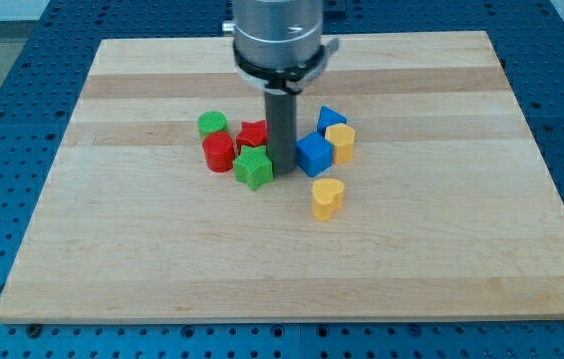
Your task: Slide the red star and green circle left a bit
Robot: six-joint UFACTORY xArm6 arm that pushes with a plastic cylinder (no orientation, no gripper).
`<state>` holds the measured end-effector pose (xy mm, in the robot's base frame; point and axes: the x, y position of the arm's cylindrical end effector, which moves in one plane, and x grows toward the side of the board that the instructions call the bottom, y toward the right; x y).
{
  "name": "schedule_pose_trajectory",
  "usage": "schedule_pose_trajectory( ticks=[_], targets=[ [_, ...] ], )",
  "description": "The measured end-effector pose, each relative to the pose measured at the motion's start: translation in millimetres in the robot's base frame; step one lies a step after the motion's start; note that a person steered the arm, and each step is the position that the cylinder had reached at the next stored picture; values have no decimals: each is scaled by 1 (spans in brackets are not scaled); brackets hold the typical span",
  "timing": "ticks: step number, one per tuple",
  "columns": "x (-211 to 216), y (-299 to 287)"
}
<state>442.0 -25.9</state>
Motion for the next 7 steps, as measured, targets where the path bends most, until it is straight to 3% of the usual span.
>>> schedule_pose_trajectory(
  ticks=[2, 5, 7],
  targets=[
    [-25, -37],
    [-44, 14],
    [-58, -9]
  ],
)
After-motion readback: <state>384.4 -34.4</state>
